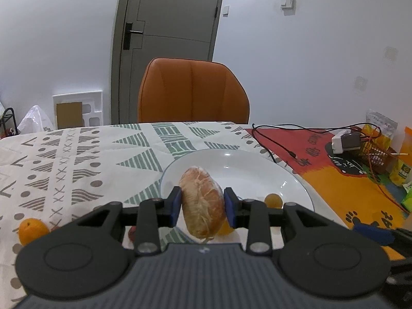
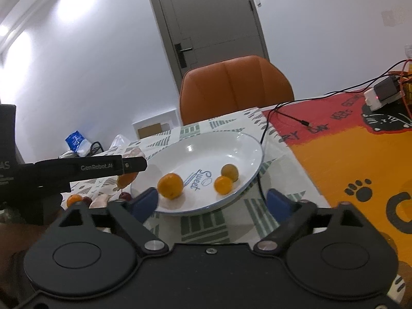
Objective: Organize fruits
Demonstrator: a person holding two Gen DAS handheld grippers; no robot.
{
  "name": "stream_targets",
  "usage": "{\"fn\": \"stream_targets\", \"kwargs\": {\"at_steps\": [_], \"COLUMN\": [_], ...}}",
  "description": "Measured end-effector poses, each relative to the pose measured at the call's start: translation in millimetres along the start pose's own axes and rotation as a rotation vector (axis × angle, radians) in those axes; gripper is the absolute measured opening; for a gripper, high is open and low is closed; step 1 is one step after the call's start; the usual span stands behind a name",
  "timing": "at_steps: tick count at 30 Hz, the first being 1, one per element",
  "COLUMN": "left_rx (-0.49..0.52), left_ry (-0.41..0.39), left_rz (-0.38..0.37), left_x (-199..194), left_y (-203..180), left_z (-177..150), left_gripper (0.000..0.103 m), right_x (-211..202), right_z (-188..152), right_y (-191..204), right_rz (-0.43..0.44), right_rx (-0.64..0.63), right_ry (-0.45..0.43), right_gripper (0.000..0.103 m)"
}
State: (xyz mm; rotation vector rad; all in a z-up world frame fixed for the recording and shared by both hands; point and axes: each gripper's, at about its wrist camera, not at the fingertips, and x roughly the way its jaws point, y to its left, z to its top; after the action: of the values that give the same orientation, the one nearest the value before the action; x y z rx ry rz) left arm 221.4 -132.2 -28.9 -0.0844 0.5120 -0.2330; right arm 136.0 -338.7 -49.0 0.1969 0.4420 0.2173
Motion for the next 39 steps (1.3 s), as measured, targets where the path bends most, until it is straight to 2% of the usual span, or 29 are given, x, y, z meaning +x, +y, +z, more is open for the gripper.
{"fn": "stream_targets", "kwargs": {"at_steps": [3, 5, 8, 10, 13, 16, 26, 30, 36, 39], "left_rx": [0.001, 0.003, 0.012, -0.009, -0.044, -0.047, -0.098, -0.113, -0.127, -0.125], "left_ry": [0.0, -0.008, -0.03, -0.02, -0.031, -0.045, -0.065, -0.069, -0.078, -0.079], "left_rz": [0.008, 0.007, 0.025, 0.019, 0.023, 0.057, 0.096, 0.105, 0.118, 0.125], "left_x": [4, 4, 0, -2, -8, -14, -39, -49, -65, -73], "left_y": [-1, -2, -2, 1, 9, 12, 36, 47, 61, 66], "left_z": [2, 4, 5, 6, 5, 5, 1, 1, -2, -5], "left_gripper": [0.035, 0.035, 0.041, 0.057, 0.073, 0.083, 0.089, 0.09, 0.091, 0.091], "right_x": [-2, 0, 2, 4, 5, 6, 15, 14, 13, 10], "right_z": [0, 0, -1, -1, -1, -1, -3, -2, -3, -3], "right_y": [-3, -4, -4, -5, -6, -3, 16, 23, 36, 41], "right_rz": [-0.001, -0.011, -0.022, -0.029, -0.035, -0.062, -0.153, -0.143, -0.177, -0.149], "right_rx": [0.011, 0.017, 0.02, 0.026, 0.04, 0.025, -0.054, -0.054, -0.096, -0.089], "right_ry": [-0.011, -0.011, -0.003, 0.008, 0.028, 0.033, 0.077, 0.085, 0.092, 0.086], "right_gripper": [0.103, 0.103, 0.103, 0.103, 0.103, 0.103, 0.103, 0.103, 0.103, 0.103]}}
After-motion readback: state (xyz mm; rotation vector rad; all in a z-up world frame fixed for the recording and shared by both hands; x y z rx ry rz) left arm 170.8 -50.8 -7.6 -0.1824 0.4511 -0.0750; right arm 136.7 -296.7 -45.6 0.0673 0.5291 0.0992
